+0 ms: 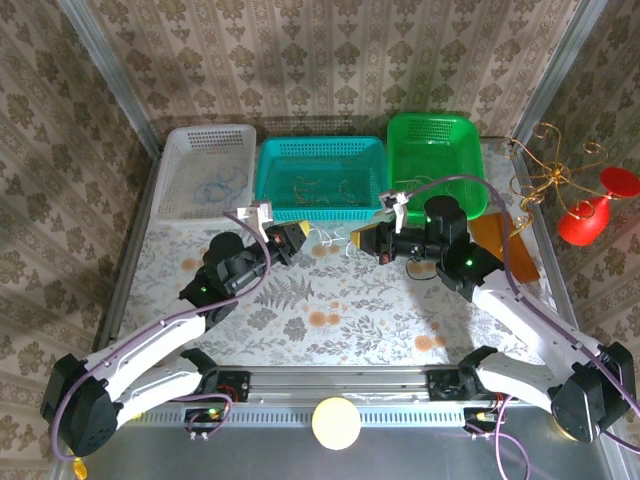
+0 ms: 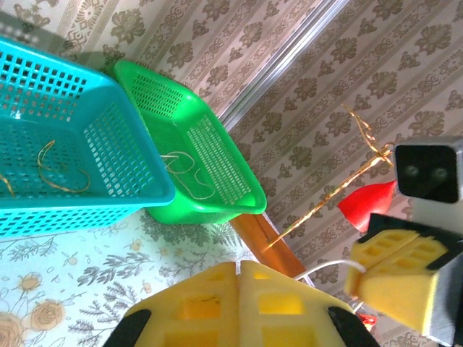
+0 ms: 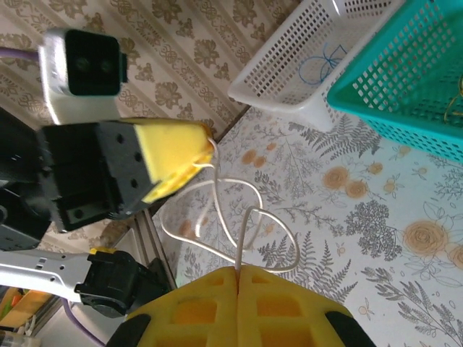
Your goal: Untangle the cables
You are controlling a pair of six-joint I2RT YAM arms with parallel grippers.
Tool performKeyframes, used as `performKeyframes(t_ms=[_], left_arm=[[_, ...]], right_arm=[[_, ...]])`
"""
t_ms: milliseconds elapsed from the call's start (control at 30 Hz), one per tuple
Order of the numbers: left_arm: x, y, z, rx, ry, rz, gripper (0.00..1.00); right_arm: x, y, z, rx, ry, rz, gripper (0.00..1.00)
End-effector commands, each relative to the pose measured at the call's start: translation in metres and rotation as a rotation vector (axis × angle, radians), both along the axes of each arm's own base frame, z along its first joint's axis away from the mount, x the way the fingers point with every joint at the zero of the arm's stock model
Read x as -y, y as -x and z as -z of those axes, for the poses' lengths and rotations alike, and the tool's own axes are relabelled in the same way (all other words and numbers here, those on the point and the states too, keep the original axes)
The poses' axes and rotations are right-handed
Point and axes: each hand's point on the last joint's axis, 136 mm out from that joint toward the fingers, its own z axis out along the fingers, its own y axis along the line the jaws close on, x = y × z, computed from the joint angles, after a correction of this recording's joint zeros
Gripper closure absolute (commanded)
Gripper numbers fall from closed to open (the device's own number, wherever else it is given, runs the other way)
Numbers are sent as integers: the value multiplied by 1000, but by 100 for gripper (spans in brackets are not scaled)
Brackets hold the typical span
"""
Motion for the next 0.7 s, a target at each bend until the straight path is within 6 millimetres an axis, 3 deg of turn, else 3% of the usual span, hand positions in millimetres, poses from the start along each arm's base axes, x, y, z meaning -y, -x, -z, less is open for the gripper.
performKeyframes(t_ms=[0, 300, 400, 467, 600, 667], left_arm=[[-9, -2, -2, 49, -2, -31, 100], [-25, -1, 23, 20, -7, -76, 100], [-26, -1, 28, 17, -8, -77, 99], [-26, 0, 28, 23, -7, -67, 91], [-23, 2, 28, 42, -16, -41, 57], [-22, 4, 29, 54, -29, -26, 46]], right_arm=[[13, -3, -13, 24, 8, 67, 100], [71, -28, -42, 74, -29, 333, 100], [79, -30, -58, 97, -68, 364, 100], [74, -29, -70, 105, -91, 334, 100], [63, -26, -79, 98, -83, 260, 100], [62, -26, -80, 102, -58, 248, 100]])
